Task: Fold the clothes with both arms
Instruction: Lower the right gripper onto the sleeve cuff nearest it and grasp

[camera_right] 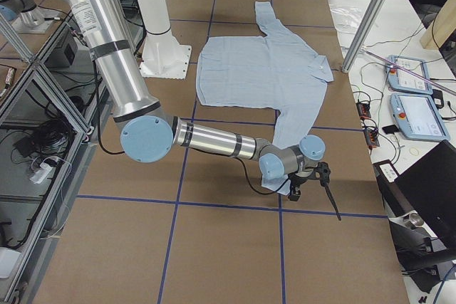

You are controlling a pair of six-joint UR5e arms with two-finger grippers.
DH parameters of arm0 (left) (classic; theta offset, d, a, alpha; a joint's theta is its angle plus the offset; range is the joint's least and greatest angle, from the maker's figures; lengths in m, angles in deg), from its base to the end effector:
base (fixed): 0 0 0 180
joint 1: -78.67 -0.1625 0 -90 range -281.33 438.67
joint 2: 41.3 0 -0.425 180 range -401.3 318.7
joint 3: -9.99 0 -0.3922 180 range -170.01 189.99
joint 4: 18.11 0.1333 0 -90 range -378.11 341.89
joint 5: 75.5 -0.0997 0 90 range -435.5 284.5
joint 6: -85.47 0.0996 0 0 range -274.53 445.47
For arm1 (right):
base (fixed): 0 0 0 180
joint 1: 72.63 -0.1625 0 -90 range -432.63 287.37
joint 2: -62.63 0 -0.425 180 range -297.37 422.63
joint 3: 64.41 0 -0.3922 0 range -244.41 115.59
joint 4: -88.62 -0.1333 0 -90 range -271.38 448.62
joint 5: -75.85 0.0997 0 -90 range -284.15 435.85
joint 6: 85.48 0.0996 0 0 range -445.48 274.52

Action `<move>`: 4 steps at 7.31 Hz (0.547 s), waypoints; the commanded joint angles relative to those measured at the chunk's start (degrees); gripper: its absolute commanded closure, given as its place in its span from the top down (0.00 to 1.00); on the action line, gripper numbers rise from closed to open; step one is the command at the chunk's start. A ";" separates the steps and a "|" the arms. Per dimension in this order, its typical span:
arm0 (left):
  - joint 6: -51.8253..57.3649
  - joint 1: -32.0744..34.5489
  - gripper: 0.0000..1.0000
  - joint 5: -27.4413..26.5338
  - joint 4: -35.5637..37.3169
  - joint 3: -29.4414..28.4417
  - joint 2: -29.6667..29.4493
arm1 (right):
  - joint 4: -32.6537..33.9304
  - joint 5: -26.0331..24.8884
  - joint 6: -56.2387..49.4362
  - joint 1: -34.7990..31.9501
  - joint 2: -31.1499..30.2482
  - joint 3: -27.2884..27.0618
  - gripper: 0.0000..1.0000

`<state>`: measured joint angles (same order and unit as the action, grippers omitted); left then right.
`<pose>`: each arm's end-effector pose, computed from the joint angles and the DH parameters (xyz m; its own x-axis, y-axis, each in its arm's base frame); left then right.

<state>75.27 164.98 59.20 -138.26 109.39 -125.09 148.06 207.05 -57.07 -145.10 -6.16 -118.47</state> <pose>-0.0330 -0.4709 0.5675 0.6831 0.2771 -0.6757 0.0683 0.8969 0.4369 -0.1311 -0.6397 0.7033 0.7213 0.0864 0.6872 -0.0607 0.9963 -0.0616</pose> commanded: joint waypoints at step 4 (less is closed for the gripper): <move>-0.09 0.00 1.00 -0.05 -0.78 0.00 -0.15 | -0.99 0.11 0.77 -0.04 -0.29 1.24 0.04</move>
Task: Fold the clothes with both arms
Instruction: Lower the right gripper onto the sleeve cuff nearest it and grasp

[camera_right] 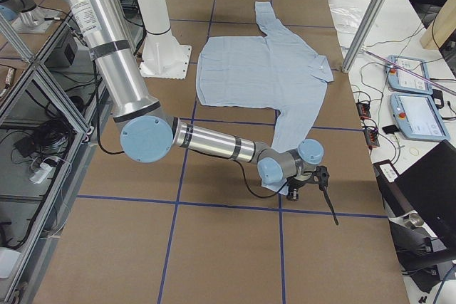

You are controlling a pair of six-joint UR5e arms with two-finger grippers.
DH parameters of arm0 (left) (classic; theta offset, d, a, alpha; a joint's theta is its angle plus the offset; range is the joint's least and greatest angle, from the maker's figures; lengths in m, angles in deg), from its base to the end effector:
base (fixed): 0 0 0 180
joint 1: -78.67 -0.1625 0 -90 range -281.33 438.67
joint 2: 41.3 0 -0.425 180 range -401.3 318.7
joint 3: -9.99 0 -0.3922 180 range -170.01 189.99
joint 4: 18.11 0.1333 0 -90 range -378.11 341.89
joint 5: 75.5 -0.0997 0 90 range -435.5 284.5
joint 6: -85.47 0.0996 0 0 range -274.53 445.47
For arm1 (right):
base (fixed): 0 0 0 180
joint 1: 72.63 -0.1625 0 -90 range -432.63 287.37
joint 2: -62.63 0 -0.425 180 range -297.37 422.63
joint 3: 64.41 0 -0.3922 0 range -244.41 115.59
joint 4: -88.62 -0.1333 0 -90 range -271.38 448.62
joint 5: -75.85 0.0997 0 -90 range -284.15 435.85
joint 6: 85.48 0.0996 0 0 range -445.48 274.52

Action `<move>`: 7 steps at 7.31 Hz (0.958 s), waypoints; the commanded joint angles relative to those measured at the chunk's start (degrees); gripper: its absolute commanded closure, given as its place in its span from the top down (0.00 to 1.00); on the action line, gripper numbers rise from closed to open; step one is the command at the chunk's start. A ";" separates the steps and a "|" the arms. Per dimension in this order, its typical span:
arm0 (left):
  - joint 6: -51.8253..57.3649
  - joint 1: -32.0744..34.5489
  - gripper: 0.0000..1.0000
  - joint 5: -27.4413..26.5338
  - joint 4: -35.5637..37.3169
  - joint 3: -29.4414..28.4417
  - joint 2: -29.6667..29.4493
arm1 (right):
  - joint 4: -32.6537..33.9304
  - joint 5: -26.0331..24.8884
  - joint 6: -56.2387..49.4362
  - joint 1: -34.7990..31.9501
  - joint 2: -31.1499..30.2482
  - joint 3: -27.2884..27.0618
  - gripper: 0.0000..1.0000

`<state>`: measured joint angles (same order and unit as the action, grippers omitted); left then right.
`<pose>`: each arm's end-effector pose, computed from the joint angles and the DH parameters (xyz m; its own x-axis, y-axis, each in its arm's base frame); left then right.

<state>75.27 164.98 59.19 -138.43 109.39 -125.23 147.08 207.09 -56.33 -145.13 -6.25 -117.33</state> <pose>-0.0330 -0.4719 0.5660 0.6830 0.2807 -0.6743 0.0685 0.8946 0.4417 -0.1299 -0.6368 0.7122 0.7209 0.1025 0.6854 -0.0704 0.9947 -0.0747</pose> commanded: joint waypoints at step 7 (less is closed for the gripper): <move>-0.36 0.00 1.00 0.40 -0.80 0.44 -0.01 | -0.27 5.70 25.88 9.87 0.85 -18.51 0.00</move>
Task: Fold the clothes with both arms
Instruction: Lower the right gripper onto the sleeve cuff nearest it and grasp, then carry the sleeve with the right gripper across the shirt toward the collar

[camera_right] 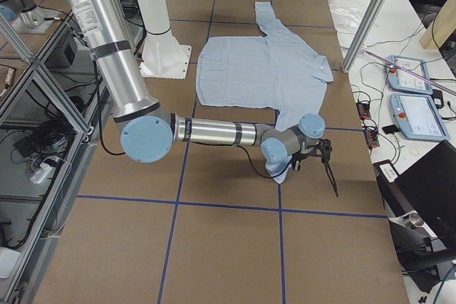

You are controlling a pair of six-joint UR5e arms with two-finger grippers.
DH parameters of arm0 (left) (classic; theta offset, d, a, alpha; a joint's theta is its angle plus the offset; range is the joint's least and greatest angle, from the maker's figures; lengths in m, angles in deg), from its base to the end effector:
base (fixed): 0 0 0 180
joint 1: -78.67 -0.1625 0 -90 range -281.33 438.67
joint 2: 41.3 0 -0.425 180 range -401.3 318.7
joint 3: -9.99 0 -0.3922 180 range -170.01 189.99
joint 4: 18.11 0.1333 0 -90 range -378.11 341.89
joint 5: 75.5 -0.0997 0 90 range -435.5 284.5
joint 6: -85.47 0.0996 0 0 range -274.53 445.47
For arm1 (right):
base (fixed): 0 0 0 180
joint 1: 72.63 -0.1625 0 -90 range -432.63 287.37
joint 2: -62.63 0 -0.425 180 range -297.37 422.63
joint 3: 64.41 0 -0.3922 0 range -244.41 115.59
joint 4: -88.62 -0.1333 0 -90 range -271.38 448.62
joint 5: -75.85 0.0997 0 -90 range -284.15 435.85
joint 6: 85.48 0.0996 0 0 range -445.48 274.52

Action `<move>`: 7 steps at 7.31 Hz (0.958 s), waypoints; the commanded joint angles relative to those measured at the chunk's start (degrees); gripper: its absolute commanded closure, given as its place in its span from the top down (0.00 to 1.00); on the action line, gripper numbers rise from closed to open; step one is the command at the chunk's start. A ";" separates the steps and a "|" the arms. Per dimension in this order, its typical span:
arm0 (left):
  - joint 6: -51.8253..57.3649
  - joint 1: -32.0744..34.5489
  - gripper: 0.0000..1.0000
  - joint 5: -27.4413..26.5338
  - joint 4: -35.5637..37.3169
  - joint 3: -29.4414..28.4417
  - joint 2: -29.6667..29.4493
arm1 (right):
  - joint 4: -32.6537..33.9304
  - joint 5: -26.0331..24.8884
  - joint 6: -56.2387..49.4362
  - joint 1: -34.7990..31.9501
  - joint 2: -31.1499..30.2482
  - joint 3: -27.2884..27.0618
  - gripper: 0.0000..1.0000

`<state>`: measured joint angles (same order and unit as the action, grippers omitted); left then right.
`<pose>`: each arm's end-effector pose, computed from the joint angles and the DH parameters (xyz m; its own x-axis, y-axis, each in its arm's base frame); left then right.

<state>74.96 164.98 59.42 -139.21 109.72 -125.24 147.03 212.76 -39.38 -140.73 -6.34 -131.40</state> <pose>-0.0327 -0.4717 0.5611 0.6789 0.2904 -0.6743 0.0722 0.8876 0.4549 -0.1918 -0.6394 0.5826 0.5798 0.1724 0.7963 -0.1349 0.9842 -0.1149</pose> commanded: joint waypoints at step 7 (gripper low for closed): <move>-0.04 -0.09 1.00 0.34 0.07 5.74 3.08 | -1.88 -23.22 48.50 25.35 38.42 11.39 0.00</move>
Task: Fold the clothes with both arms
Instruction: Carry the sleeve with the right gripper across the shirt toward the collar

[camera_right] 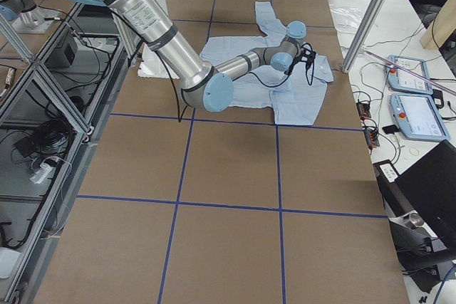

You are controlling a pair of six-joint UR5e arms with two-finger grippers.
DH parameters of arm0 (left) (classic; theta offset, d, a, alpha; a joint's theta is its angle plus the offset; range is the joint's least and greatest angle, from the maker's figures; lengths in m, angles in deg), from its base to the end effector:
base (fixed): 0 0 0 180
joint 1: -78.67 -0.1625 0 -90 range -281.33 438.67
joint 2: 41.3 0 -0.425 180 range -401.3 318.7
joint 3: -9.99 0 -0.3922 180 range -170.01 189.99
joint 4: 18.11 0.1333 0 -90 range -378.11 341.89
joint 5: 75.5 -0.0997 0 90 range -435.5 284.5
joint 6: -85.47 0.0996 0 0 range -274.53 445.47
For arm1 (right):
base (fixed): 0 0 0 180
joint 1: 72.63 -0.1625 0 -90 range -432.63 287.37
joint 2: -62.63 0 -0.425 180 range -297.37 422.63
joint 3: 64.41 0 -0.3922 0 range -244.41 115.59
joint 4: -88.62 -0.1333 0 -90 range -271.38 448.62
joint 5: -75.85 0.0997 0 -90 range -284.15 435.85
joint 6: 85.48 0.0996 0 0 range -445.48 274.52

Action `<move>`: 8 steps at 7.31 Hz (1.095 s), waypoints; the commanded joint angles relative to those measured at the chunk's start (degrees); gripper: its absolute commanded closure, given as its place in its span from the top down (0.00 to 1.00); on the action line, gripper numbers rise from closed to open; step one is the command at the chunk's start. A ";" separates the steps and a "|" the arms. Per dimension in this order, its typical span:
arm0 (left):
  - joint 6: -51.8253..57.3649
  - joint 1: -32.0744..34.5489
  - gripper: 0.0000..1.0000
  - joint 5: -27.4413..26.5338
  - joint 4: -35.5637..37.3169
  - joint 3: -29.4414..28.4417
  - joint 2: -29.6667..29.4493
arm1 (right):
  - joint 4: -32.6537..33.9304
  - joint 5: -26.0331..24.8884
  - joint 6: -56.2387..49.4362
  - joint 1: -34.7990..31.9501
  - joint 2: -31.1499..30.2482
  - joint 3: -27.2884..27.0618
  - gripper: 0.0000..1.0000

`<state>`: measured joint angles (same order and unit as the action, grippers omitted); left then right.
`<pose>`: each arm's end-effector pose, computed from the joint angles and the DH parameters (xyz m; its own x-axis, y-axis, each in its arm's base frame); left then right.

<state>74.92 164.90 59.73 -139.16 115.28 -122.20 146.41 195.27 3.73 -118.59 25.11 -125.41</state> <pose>-0.0332 -0.4477 0.5354 0.6727 0.3215 -0.6664 0.0720 0.8679 0.4914 -0.5126 -0.6515 0.2316 0.3965 0.3928 0.8297 -0.3387 0.9027 -0.2655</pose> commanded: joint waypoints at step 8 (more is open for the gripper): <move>0.17 -1.31 1.00 2.24 -0.15 -0.43 -0.05 | -7.78 -23.14 12.74 12.88 14.23 14.24 0.94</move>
<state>75.02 164.38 61.88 -139.30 115.29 -122.19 138.57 175.80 16.13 -107.70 38.93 -111.39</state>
